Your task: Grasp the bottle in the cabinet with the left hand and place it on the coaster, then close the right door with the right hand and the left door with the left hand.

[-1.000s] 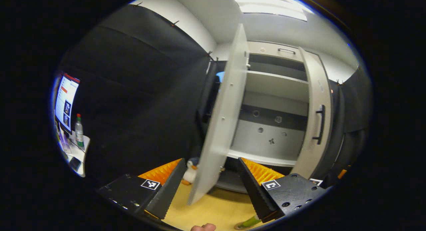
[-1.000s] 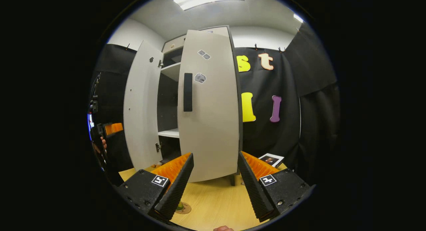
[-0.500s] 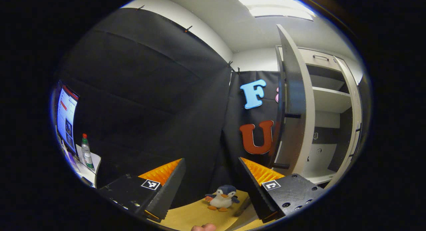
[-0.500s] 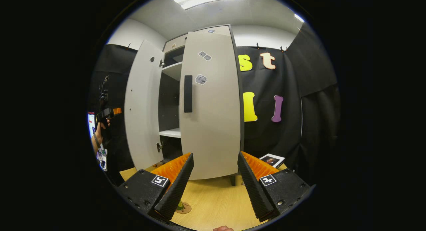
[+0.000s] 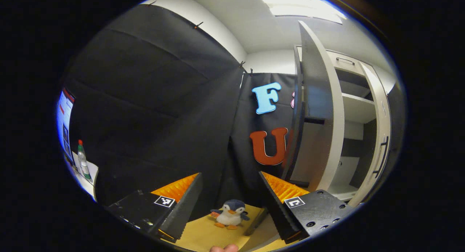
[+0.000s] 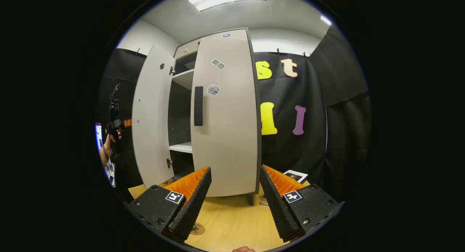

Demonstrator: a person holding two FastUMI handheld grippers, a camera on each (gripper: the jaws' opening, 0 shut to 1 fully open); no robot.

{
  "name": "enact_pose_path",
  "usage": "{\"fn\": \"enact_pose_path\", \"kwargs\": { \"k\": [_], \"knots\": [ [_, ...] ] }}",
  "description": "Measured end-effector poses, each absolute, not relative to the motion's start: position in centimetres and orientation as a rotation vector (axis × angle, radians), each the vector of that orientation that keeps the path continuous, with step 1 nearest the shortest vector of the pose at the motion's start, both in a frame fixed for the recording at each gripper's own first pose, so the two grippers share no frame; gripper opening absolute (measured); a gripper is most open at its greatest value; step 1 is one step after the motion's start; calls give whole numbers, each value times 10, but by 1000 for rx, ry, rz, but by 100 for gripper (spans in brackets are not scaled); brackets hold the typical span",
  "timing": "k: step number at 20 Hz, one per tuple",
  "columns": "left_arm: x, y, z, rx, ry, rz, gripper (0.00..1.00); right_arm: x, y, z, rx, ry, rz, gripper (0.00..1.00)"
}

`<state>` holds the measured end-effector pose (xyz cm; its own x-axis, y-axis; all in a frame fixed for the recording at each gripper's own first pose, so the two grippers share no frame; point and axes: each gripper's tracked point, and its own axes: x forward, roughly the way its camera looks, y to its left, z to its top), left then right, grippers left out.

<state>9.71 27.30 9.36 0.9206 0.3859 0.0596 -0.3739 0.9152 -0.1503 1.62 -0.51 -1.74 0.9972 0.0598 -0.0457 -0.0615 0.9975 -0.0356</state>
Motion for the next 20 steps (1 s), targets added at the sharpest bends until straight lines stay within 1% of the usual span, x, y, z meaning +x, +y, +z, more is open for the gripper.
{"fn": "enact_pose_path", "kwargs": {
  "k": [3, 5, 11, 14, 20],
  "knots": [
    [96, 268, 91, -189, -89, 388, 94, 17, -5, -18, -35, 47, 69, 82],
    [95, 248, 91, -191, -85, 360, 93, 16, -5, -17, -31, 47, 72, 82],
    [110, 178, 86, -195, -53, 162, 94, 15, -8, -17, -24, 62, 55, 82],
    [121, 136, 80, -187, -25, 35, 94, 14, -10, -16, -27, 63, 30, 82],
    [116, 115, 91, -43, -74, 29, 95, 16, -13, -13, -21, 44, -8, 82]
  ]
}}
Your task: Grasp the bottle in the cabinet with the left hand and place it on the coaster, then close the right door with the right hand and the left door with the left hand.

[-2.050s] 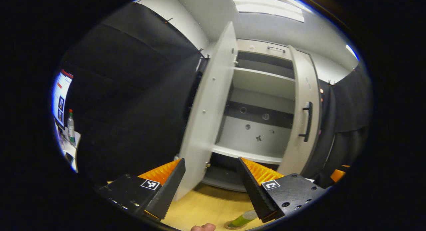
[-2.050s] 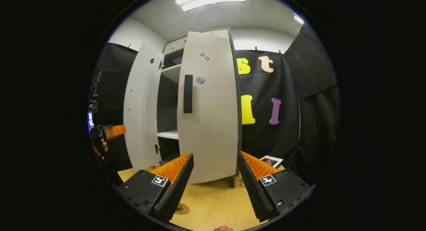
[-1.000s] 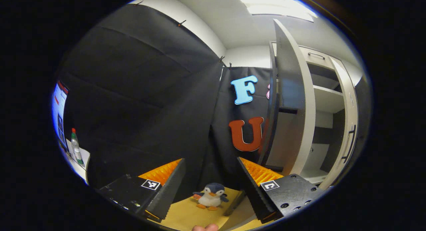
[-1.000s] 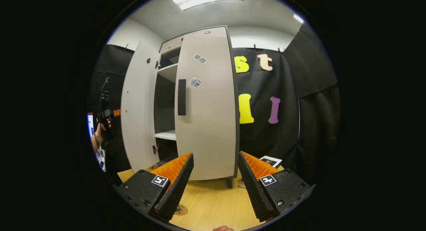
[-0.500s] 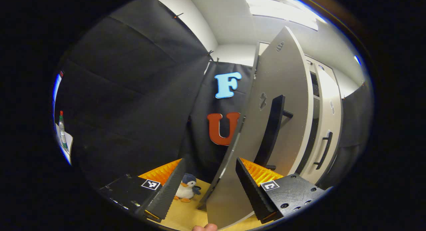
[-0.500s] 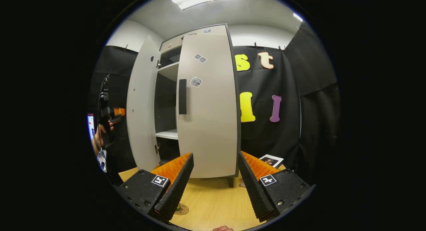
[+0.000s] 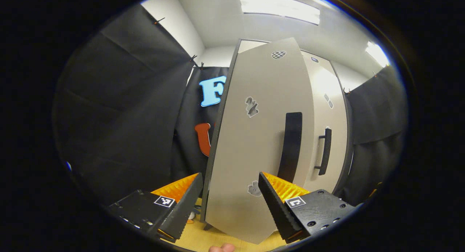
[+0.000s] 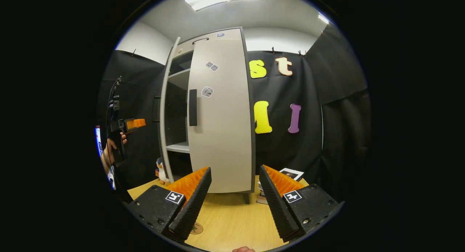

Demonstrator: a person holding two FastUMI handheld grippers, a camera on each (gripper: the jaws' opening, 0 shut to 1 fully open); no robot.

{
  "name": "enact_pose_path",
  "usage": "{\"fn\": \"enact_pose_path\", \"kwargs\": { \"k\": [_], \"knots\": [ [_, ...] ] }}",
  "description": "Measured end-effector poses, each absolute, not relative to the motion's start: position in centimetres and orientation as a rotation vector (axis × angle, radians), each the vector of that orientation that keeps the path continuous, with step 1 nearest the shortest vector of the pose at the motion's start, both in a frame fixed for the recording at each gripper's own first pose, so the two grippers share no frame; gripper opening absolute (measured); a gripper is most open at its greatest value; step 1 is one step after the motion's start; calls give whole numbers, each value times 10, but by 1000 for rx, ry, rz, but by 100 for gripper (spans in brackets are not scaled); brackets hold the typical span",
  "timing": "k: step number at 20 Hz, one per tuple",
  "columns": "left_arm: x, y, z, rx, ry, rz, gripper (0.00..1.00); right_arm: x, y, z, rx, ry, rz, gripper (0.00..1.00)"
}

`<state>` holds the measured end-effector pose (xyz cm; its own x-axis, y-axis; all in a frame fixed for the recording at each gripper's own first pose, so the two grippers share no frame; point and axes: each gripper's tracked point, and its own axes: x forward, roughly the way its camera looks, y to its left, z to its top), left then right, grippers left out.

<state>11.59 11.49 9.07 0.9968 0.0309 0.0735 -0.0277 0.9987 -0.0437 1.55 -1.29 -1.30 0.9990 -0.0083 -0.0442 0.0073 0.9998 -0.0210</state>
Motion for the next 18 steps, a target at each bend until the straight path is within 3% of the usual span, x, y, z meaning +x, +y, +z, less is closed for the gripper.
{"fn": "enact_pose_path", "kwargs": {
  "k": [1, 4, 5, 6, 7, 9, 11, 12, 14, 15, 18],
  "knots": [
    [116, 109, 92, -32, -78, 21, 100, 15, -13, -13, -20, 45, -10, 82],
    [104, 72, 80, -54, -65, -37, 99, 14, -11, -17, 8, 56, -12, 82],
    [98, 61, 75, -54, -68, -47, 94, 14, -9, -19, 23, 61, -4, 82],
    [93, 52, 70, -49, -71, -49, 99, 15, -7, -22, 35, 67, 5, 82],
    [87, 45, 65, -41, -74, -54, 94, 14, -6, -24, 42, 71, 10, 82],
    [76, 31, 53, -17, -79, -57, 99, 15, -5, -23, 45, 67, 17, 82],
    [64, 19, 36, 12, -67, -55, 94, 17, -4, -26, 39, 72, 23, 82],
    [57, 11, 27, 13, -56, -63, 100, 16, -4, -28, 38, 75, 27, 82],
    [47, -6, 12, -9, -36, -84, 99, 15, -4, -27, 39, 75, 31, 82],
    [42, -12, 6, -23, -25, -96, 94, 15, -4, -26, 36, 74, 31, 82],
    [30, -12, -9, -26, -9, -71, 94, 17, -10, -35, 0, 81, 13, 82]
  ]
}}
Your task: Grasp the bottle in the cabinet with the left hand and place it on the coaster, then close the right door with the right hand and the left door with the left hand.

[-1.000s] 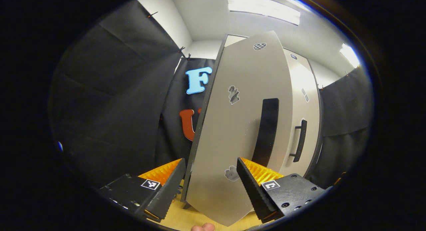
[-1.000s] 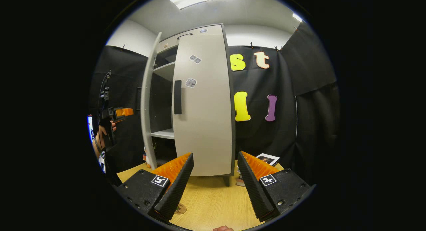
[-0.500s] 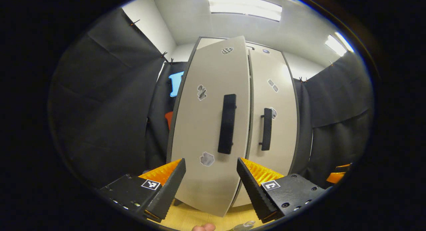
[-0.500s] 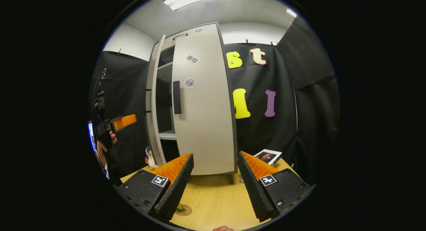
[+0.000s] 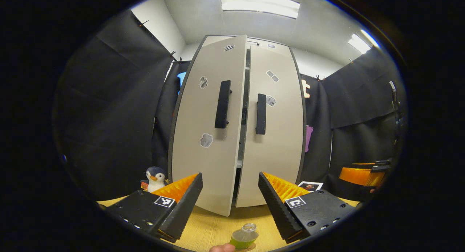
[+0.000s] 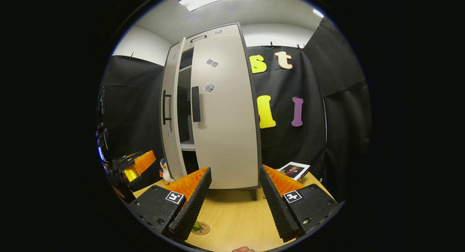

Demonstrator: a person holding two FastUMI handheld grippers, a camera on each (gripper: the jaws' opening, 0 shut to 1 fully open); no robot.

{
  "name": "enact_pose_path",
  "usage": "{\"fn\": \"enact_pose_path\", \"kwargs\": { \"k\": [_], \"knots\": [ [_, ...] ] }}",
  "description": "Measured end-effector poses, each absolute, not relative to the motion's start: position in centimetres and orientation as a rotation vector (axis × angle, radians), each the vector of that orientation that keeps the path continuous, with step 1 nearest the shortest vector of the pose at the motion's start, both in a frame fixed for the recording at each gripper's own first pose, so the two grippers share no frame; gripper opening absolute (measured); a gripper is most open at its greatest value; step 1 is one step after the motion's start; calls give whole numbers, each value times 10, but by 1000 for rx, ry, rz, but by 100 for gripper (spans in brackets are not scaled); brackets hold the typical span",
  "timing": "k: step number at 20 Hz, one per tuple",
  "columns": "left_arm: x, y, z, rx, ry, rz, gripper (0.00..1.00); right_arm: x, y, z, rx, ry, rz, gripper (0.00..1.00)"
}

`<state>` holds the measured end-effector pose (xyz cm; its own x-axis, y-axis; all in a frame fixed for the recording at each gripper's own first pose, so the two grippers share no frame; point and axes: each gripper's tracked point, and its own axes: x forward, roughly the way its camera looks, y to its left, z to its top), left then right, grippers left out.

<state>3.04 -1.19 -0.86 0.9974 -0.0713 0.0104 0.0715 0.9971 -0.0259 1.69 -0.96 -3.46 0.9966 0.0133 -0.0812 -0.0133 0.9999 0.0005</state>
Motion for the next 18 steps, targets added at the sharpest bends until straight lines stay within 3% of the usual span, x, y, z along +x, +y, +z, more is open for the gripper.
{"fn": "enact_pose_path", "kwargs": {
  "k": [2, 3, 18],
  "knots": [
    [22, -13, -17, -14, 7, -65, 99, 17, -12, -40, -14, 94, 9, 82],
    [18, -16, -22, -11, 16, -67, 94, 17, -12, -42, -11, 100, 10, 82],
    [12, -30, -26, 23, 33, -89, 94, 15, -2, -48, 22, 120, 47, 82]
  ]
}}
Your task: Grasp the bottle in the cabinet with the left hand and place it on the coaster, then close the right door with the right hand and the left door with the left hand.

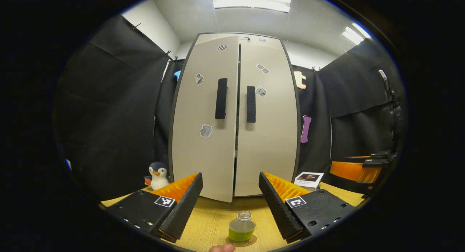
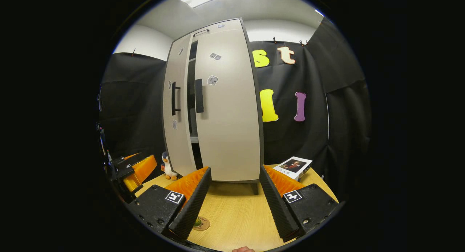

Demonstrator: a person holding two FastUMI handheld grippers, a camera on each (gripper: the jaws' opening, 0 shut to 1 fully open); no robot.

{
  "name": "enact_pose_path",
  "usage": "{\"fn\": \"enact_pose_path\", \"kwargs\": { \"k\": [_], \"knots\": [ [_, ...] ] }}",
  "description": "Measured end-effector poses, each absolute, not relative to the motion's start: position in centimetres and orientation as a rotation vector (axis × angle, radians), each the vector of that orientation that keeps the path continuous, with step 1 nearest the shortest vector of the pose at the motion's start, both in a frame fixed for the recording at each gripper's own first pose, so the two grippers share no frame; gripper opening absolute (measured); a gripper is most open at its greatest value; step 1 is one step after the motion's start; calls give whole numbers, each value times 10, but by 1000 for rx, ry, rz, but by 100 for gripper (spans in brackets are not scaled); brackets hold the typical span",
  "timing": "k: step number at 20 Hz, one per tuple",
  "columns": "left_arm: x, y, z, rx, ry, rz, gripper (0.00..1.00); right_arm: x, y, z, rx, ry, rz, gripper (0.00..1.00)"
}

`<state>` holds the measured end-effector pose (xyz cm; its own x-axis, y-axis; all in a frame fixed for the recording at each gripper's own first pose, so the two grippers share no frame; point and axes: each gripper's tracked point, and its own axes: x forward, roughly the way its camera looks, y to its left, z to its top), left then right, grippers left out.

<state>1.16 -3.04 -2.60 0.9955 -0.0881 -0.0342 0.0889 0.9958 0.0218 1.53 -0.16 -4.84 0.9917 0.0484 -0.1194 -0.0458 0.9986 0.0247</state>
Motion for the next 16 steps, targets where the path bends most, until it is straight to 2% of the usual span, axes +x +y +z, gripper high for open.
{"fn": "enact_pose_path", "kwargs": {
  "k": [16],
  "knots": [
    [10, -30, -27, 11, 45, -103, 94, 15, -2, -46, 35, 111, 28, 82]
  ]
}}
